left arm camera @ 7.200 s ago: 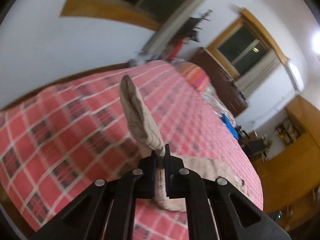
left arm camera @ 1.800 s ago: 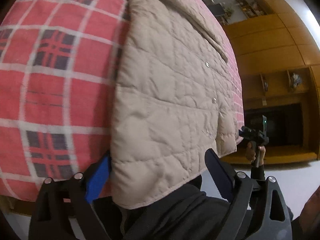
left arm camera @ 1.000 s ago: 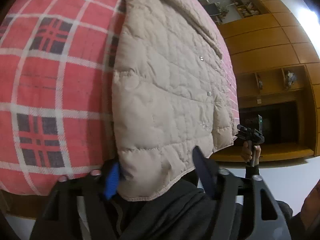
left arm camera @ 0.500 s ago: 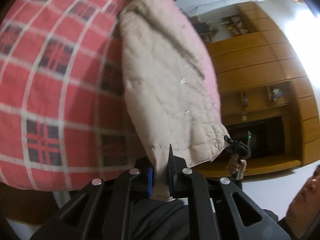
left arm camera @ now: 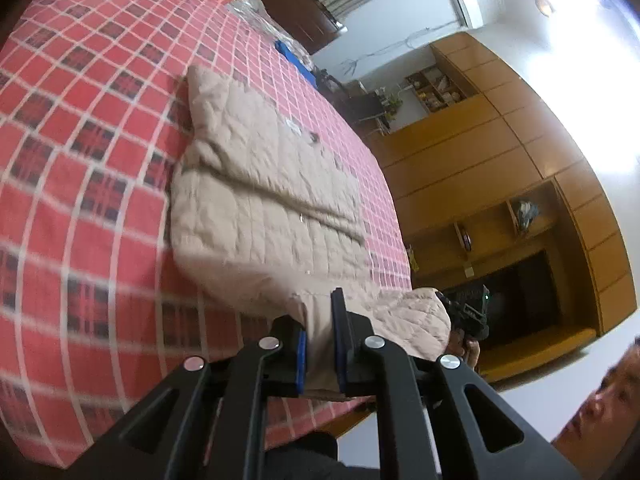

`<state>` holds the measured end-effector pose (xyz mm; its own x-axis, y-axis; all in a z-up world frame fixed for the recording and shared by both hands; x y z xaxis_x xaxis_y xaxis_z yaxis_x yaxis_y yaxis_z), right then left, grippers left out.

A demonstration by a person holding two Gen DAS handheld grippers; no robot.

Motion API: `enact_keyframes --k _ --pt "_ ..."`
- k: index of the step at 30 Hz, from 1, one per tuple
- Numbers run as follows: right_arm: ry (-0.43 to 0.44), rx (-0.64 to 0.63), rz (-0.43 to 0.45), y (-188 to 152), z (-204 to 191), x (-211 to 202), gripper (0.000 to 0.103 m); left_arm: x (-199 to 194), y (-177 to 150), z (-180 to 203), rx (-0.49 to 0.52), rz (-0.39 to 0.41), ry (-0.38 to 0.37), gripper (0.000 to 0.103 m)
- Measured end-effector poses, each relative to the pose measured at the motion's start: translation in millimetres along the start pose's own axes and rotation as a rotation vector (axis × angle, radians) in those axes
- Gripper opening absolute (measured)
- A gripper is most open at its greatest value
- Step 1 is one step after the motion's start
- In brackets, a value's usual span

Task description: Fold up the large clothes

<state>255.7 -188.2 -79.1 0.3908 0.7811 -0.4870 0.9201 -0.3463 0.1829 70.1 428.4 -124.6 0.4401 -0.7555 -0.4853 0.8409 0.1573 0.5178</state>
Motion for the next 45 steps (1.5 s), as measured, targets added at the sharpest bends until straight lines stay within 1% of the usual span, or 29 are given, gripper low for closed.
enact_keyframes --k 1,5,10,16,22,23,24,25,26,27,28,29,30,31,32,33,35,37,38,40,43,45 --pt "-0.008 -0.001 -0.001 7 -2 4 0.01 4 10 -6 -0.013 -0.001 0.004 0.011" --pt "-0.046 0.002 -0.006 44 -7 20 0.01 15 32 -24 -0.048 0.001 0.028 0.011" --pt "-0.085 0.028 -0.015 82 -1 41 0.01 36 65 -53 -0.1 -0.019 0.058 0.011" --pt "-0.148 0.065 -0.035 123 18 79 0.011 70 97 -89 -0.161 -0.07 0.091 0.012" --pt "-0.189 0.124 -0.05 150 45 112 0.014 97 114 -123 -0.234 -0.111 0.104 0.014" --pt "-0.192 0.131 -0.059 153 48 117 0.018 99 115 -126 -0.242 -0.112 0.105 0.015" --pt "-0.194 0.135 -0.066 155 50 120 0.02 102 116 -129 -0.255 -0.116 0.102 0.017" --pt "-0.191 0.148 -0.067 158 53 123 0.028 104 118 -132 -0.259 -0.118 0.096 0.018" --pt "-0.187 0.161 -0.069 160 54 125 0.043 103 119 -133 -0.264 -0.113 0.09 0.021" --pt "-0.173 0.18 -0.07 162 56 127 0.051 102 121 -133 -0.268 -0.106 0.077 0.026" --pt "-0.164 0.187 -0.065 164 56 126 0.065 101 124 -132 -0.265 -0.101 0.061 0.029" --pt "-0.156 0.189 -0.053 167 55 125 0.075 98 126 -130 -0.262 -0.094 0.054 0.037" --pt "-0.141 0.187 -0.054 168 52 124 0.076 95 128 -129 -0.258 -0.085 0.053 0.042" --pt "-0.126 0.187 -0.06 169 50 123 0.076 92 131 -128 -0.255 -0.077 0.052 0.045" --pt "-0.104 0.184 -0.065 170 46 121 0.076 88 134 -126 -0.246 -0.063 0.059 0.05" --pt "-0.096 0.174 -0.063 170 42 119 0.076 82 137 -125 -0.227 -0.042 0.084 0.059" --pt "-0.084 0.13 -0.041 172 32 110 0.076 70 145 -120 -0.184 -0.005 0.115 0.069" --pt "-0.101 0.087 -0.02 173 27 103 0.076 64 149 -117 -0.139 0.011 0.159 0.069" --pt "-0.124 0.059 0.002 175 26 100 0.076 61 151 -114 -0.07 0.017 0.239 0.07" --pt "-0.174 0.01 0.03 178 25 99 0.076 66 147 -115 0.006 -0.012 0.335 0.071" --pt "-0.217 -0.014 0.033 180 35 107 0.076 88 135 -120 0.031 -0.086 0.333 0.071" --pt "-0.237 0.0 0.031 182 47 114 0.076 100 132 -124 0.045 -0.113 0.348 0.071"
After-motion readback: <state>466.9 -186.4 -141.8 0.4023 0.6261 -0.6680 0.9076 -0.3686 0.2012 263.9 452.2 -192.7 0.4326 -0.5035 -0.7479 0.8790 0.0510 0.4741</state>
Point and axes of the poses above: each gripper's, at about its wrist camera, not at the fingertips, and x roughly the way its jaws point, z to its right, y to its top, the point moved 5 cm from there along x, roughly the way its jaws point, and after that the axes turned 13 degrees about x, right-handed, at the moved point
